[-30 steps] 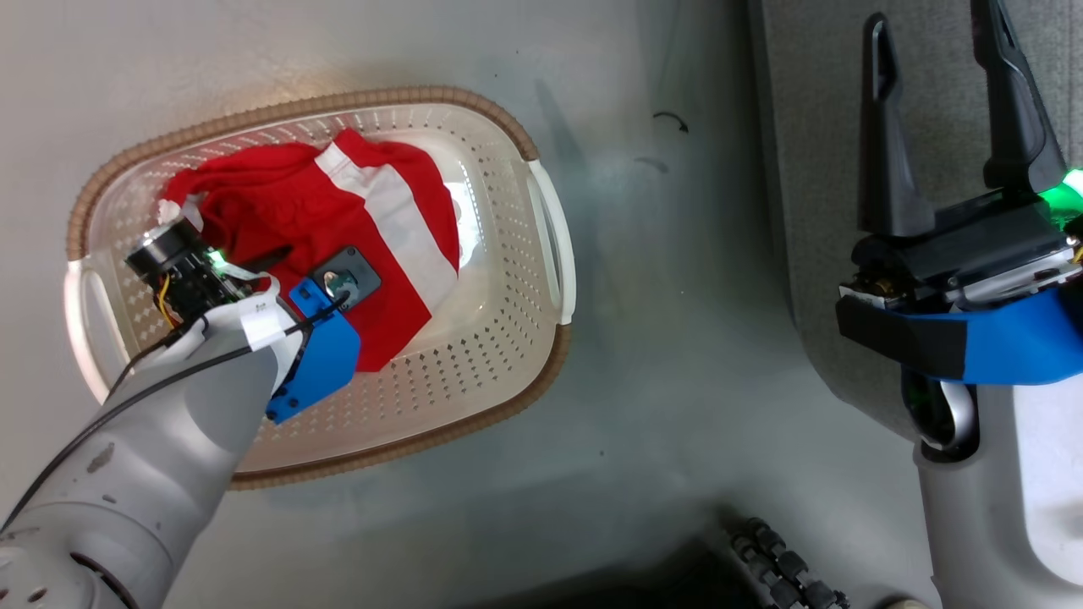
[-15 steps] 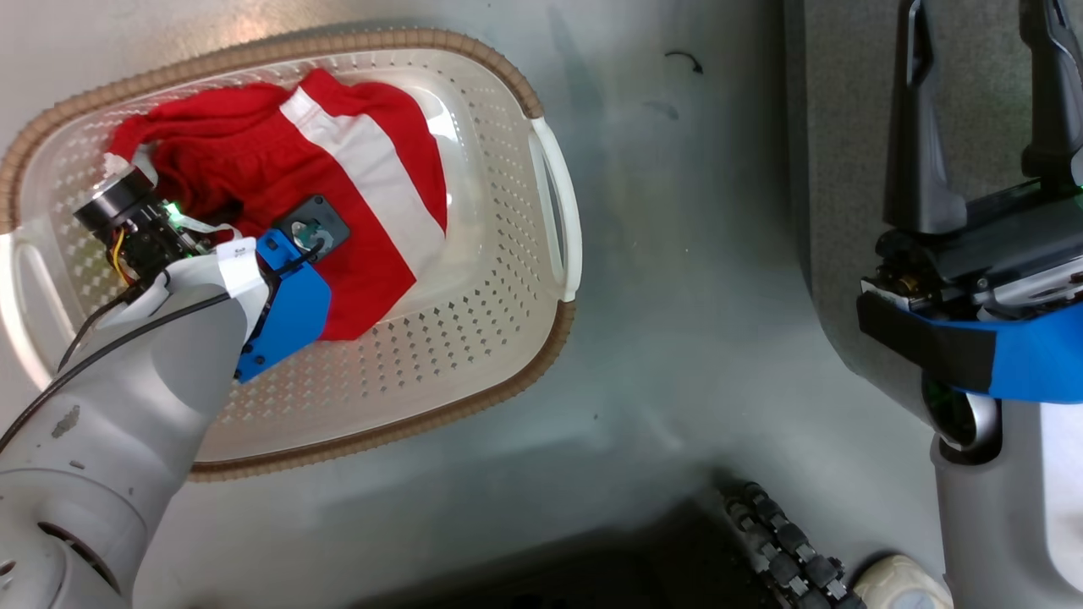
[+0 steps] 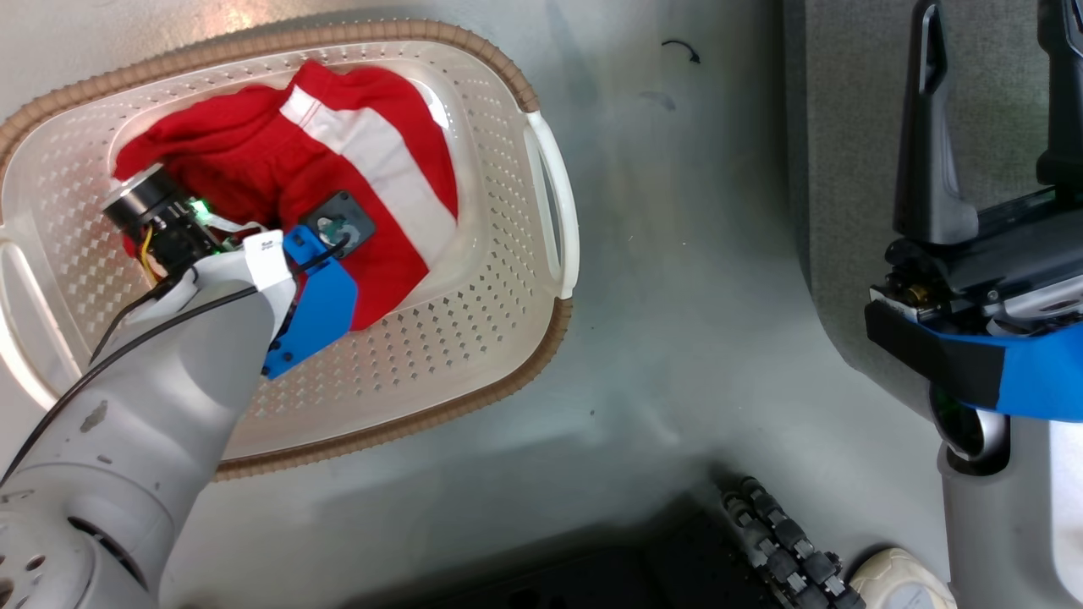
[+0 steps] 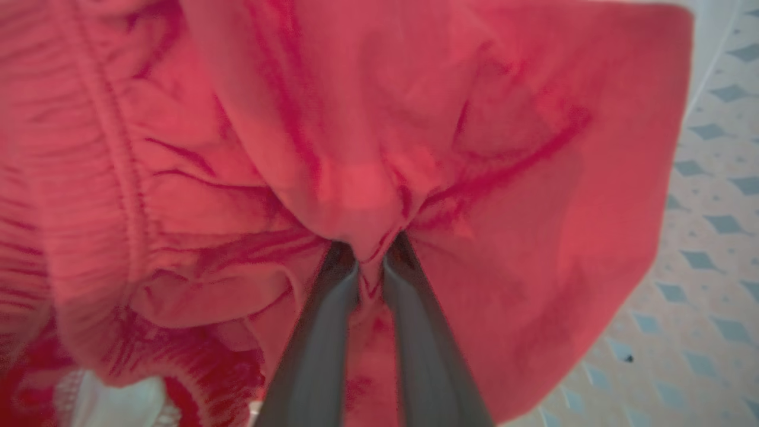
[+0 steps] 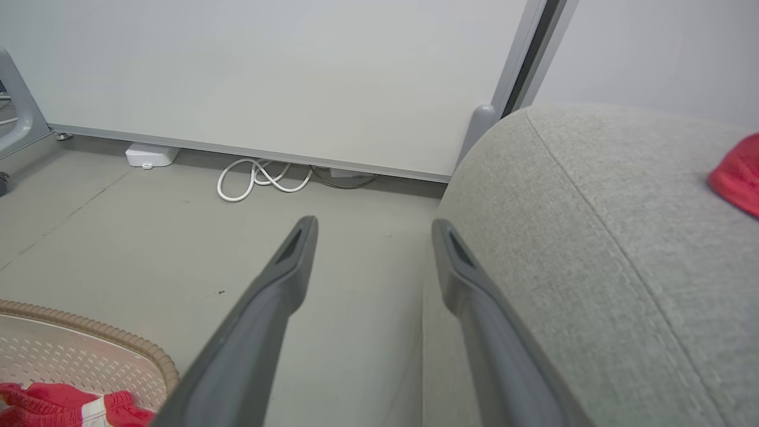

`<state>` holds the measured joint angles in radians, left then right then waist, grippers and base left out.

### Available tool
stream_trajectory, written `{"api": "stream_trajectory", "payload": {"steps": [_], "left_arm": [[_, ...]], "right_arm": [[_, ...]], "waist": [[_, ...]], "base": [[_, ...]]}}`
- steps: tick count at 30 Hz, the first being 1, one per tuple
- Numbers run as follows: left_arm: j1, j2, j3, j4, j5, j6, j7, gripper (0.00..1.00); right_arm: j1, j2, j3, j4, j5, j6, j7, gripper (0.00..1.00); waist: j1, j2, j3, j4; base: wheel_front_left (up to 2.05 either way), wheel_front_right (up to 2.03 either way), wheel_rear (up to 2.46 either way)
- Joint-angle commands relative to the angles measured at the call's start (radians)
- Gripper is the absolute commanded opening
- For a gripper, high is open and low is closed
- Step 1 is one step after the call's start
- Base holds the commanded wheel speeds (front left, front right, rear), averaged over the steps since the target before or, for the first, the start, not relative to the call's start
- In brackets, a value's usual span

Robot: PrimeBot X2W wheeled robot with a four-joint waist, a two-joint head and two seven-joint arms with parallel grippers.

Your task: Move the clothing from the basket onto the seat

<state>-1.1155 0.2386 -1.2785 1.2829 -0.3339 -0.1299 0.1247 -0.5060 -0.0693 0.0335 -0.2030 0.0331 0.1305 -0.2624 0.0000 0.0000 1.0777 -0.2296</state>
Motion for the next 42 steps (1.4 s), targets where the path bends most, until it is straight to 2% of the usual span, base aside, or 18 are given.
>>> {"api": "stream_trajectory", "payload": {"steps": [1,8,16,31,42], "left_arm": [[-0.024,-0.005,-0.001,0.004,-0.001,-0.001,-0.003,0.0],[-0.017,-0.022,0.002,0.004,-0.011,0.005,-0.066,0.0],[0.012,-0.055,0.008,0.004,-0.036,0.002,-0.169,0.0],[0.129,-0.126,0.058,0.002,-0.147,0.0,-0.344,0.0],[0.189,-0.125,0.123,-0.064,-0.24,0.0,-0.39,0.0]], "right_arm": [[0.011,0.001,-0.002,0.0,-0.004,0.0,-0.004,1.0],[-0.02,0.003,-0.006,0.016,0.003,0.0,-0.004,1.0],[-0.014,0.006,-0.01,0.044,0.003,0.0,-0.004,1.0],[0.054,-0.002,-0.021,0.13,0.006,0.0,-0.004,1.0],[0.14,-0.018,-0.03,0.183,0.008,0.0,-0.004,1.0]], "waist": [[0.0,0.0,0.0,0.003],[0.0,0.0,-0.028,0.016],[0.0,0.0,-0.126,0.045],[0.0,0.0,-0.392,0.12],[0.0,0.0,-0.584,0.177]], "base": [[0.0,0.0,0.0],[0.0,0.0,0.0],[0.0,0.0,0.0],[0.0,0.0,0.0],[0.0,0.0,0.0]]}}
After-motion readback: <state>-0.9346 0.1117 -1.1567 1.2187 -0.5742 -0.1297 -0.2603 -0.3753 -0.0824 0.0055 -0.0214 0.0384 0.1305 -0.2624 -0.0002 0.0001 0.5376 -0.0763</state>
